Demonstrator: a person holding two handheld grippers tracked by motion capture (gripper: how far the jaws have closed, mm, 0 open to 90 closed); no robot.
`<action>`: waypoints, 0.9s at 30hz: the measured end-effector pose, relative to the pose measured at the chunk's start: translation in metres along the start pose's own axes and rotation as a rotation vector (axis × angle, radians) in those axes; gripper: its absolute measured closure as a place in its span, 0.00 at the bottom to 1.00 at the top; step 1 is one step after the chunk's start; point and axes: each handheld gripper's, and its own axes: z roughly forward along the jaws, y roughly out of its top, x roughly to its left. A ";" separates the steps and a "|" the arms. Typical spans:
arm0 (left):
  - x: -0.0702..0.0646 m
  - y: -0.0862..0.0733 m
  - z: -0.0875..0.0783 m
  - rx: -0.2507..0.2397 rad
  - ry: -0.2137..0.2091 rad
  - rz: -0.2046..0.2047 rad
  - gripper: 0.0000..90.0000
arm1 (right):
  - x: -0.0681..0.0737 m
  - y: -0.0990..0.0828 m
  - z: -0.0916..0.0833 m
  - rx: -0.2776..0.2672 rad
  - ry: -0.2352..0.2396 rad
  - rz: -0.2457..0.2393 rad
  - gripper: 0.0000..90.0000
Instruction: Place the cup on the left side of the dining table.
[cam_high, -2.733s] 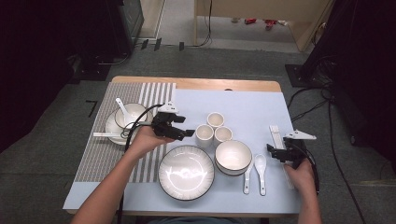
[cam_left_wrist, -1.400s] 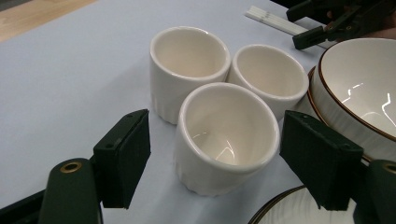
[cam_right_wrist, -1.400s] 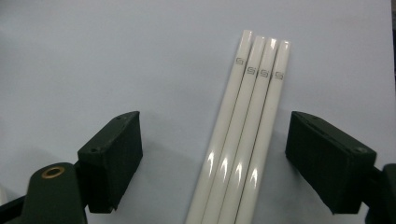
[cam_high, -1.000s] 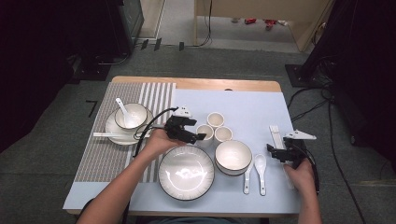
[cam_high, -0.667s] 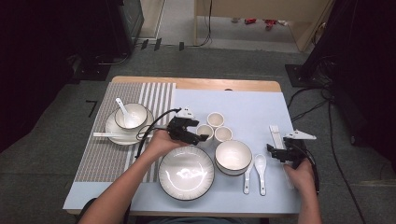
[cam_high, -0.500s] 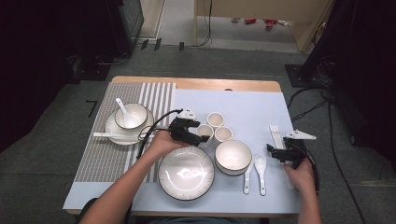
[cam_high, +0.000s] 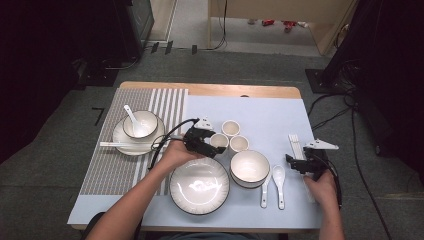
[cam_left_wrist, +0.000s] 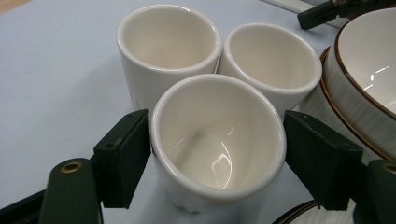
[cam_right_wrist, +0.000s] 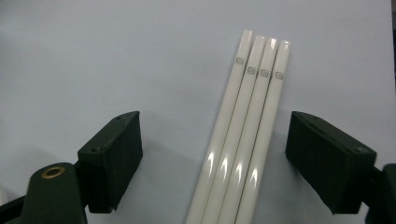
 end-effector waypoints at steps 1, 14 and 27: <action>0.000 0.000 0.001 0.000 0.000 0.002 0.28 | 0.000 0.000 0.000 0.000 0.000 0.000 0.20; 0.000 0.003 0.010 0.006 0.004 0.012 0.28 | 0.000 0.000 0.000 0.000 0.000 0.000 0.20; -0.004 0.003 0.013 0.050 0.034 0.045 0.29 | 0.000 0.000 0.000 0.000 -0.001 -0.001 0.20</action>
